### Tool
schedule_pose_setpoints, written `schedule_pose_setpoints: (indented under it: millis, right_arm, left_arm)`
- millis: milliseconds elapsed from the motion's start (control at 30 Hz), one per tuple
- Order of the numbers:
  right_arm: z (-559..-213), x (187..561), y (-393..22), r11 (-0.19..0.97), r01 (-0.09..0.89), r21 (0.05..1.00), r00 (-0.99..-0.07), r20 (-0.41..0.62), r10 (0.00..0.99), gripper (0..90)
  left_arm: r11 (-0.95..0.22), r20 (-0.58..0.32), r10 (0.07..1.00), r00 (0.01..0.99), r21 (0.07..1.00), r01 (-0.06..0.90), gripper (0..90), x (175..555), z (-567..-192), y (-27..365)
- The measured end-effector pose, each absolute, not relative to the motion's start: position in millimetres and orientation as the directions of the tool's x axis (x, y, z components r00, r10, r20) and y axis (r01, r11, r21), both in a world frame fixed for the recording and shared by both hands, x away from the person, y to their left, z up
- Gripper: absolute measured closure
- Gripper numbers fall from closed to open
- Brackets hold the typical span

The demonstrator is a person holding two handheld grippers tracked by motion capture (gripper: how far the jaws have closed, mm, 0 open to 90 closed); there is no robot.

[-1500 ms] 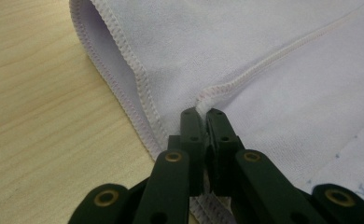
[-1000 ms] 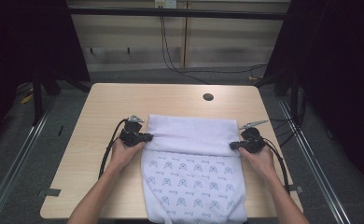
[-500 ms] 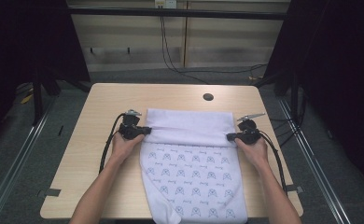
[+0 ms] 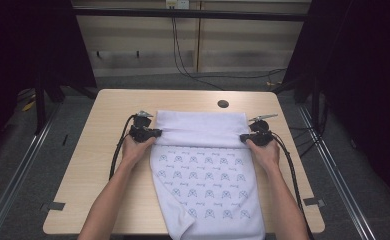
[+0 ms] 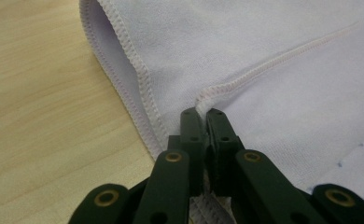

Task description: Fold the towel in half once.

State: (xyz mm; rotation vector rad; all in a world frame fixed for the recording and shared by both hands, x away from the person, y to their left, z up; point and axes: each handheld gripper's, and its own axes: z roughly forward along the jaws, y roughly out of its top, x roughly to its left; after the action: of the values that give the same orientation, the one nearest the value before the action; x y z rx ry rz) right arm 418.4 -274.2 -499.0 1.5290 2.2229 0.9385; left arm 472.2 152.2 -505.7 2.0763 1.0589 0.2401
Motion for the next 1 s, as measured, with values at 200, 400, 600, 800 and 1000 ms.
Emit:
schedule_pose_setpoints:
  millis: [200, 400, 600, 800, 1000]
  right_arm:
    - [-494, 415, -278, 0.229, 0.701, 0.675, -0.418, 0.128, 0.900, 86.6]
    - [-475, 396, -286, 0.226, 0.642, 0.732, -0.463, 0.136, 0.876, 86.5]
    - [-459, 359, -286, 0.264, 0.598, 0.757, -0.525, 0.121, 0.843, 86.5]
    - [-456, 316, -291, 0.297, 0.590, 0.751, -0.581, 0.139, 0.802, 86.4]
    - [-478, 298, -283, 0.366, 0.641, 0.675, -0.599, 0.140, 0.789, 86.2]
  left_arm:
    - [-0.361, -0.168, 0.730, 0.663, 0.729, 0.582, 86.9, 463, -494, 154]
    - [-0.366, -0.170, 0.699, 0.694, 0.749, 0.552, 85.3, 445, -479, 164]
    - [-0.377, -0.184, 0.635, 0.750, 0.773, 0.510, 85.7, 410, -460, 178]
    - [-0.406, -0.207, 0.564, 0.799, 0.773, 0.487, 85.6, 367, -459, 187]
    - [-0.460, -0.218, 0.576, 0.787, 0.709, 0.534, 84.2, 362, -489, 180]
